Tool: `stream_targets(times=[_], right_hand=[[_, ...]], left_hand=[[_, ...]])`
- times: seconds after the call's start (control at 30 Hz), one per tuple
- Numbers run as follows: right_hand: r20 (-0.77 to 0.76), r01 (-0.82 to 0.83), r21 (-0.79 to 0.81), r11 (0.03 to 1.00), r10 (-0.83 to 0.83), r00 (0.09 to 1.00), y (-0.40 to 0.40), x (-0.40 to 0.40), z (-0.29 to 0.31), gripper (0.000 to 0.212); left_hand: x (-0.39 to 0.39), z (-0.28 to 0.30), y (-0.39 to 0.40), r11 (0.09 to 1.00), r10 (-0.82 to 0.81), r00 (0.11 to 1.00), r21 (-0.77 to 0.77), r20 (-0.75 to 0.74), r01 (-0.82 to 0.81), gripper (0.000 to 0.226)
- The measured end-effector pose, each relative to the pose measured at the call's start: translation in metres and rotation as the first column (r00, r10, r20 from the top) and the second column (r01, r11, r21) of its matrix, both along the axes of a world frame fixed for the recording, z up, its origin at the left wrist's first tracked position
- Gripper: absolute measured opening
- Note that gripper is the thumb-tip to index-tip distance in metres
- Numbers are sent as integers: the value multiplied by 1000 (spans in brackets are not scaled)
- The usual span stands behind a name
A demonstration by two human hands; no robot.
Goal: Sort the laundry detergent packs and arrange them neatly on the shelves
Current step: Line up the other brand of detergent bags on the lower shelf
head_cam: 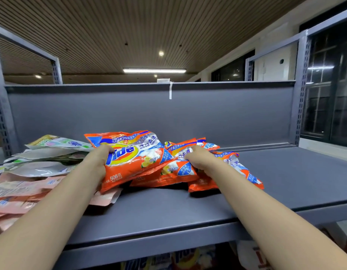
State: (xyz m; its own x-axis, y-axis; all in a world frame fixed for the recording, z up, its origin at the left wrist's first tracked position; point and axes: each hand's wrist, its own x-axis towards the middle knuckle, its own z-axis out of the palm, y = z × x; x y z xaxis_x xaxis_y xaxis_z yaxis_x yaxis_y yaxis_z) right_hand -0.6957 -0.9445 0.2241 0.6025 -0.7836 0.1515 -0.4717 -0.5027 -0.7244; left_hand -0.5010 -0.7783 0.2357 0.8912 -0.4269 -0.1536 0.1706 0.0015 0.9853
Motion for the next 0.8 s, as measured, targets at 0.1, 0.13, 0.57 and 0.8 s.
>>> stream_targets(times=[0.1,0.13,0.57,0.8], right_hand=[[229,11,17,1000,-15,973,4,-6,-6,30],[281,17,23,1000,-22,959,5,-9,-7,23],[668,-7,-254,967,181,722,45,-91,-43,21],[788,-362,166,917,97,608,60,-125,-62,48]], left_hand=[[-2,-8,-1,977,195,978,-99,78,-187,31],[-4,-10,0,957,279,951,-123,133,-264,37],[-97,-33,42,717,697,580,-426,422,-551,34],[-152,-58,75,722,691,519,-443,504,-532,24]])
